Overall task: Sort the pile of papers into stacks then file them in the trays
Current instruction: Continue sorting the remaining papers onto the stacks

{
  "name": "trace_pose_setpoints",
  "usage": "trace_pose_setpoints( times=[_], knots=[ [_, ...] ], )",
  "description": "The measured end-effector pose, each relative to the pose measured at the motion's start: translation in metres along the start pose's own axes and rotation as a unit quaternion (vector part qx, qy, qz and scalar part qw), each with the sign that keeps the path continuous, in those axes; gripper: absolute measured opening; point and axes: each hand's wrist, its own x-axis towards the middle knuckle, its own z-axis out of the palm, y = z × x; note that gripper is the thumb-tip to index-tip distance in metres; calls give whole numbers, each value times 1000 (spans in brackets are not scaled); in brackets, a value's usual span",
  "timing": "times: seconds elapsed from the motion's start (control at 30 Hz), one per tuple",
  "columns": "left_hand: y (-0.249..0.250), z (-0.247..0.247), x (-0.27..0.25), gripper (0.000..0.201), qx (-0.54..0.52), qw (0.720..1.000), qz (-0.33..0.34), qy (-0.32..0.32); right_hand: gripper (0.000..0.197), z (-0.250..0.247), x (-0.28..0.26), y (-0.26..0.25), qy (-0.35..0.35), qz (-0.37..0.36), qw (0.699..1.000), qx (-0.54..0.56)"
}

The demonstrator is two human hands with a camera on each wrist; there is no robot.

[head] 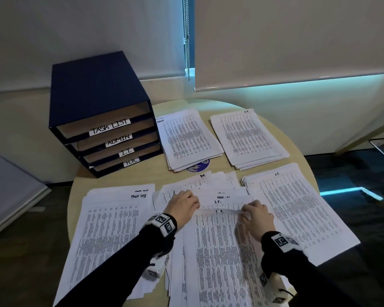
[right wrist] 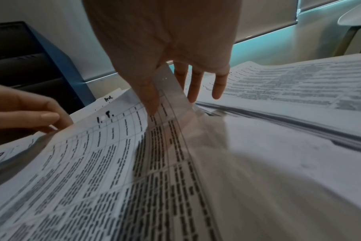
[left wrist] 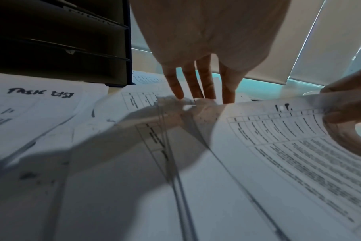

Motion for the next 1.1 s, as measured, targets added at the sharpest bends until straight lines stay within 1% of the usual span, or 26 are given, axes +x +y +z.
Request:
trace_pose_setpoints(
  times=[0.13,0.2,0.27,0.37,0.4,0.5,0.57,0.67,0.73,0.77,0.87,0.93,1.0,1.1],
  knots=[
    [0,3,3,9,18,999,11,40,16,6,-3,0,9,-4,1000,9],
    [2,3,2,9,40,998,22,34,15,8,-4,1,25,-12,1000,7],
    [5,5,0,11,49,997,48,35,13,6,-6,1,50,-24,998,-11],
    [10,5,-6,20,25,995,88,36,9,5,-8,4,97,-72,992,-28],
    [11,4,-8,21,18,994,99,31,8,4,-8,5,97,-83,991,-34],
    [13,-1,-11,21,3,992,125,12,6,5,-6,8,62,-90,993,-53],
    [13,-2,-10,20,-15,995,97,5,9,6,-6,8,55,-90,993,-61],
    [12,-3,-5,25,-63,998,-12,16,10,6,-8,3,43,-104,992,-57],
    [9,-5,-1,31,-63,996,-58,5,8,6,-11,1,32,-122,990,-56],
    [7,-6,1,27,-51,996,-67,-5,7,6,-13,0,23,-133,990,-51],
    [2,-12,5,8,-31,995,-77,-51,5,3,-20,0,-8,-170,984,-47],
    [-1,-14,8,10,-38,993,-82,-78,5,1,-23,0,-19,-185,981,-52],
    [-2,-16,10,15,-29,992,-77,-100,11,1,-25,-1,-22,-193,980,-49],
    [-3,-19,12,15,-6,992,-62,-111,17,2,-27,-2,-25,-192,980,-39]
  ],
)
